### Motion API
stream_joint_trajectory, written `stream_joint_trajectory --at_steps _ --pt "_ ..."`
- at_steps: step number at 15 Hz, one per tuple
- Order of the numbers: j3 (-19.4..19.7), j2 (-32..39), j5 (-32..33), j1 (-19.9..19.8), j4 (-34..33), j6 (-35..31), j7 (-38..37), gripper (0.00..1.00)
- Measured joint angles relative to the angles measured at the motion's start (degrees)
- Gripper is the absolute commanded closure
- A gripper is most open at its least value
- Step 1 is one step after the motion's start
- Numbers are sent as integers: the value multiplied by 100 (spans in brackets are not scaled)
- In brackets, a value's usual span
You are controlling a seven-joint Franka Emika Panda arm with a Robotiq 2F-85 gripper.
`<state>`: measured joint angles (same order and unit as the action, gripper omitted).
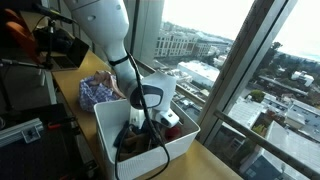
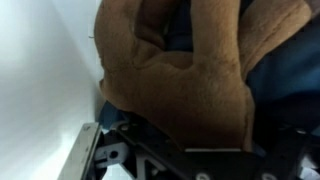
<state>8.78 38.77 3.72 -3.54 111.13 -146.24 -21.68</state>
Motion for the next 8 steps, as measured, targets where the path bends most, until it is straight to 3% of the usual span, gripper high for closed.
stream_joint_trajectory --at_steps 3,4,5,8 --pt "-67 287 -274 2 -186 0 111 2" --pt "-85 359 -343 2 -233 0 154 26" --pt "-92 401 -389 2 -268 3 192 27" --pt "-101 410 -520 2 -291 14 323 47"
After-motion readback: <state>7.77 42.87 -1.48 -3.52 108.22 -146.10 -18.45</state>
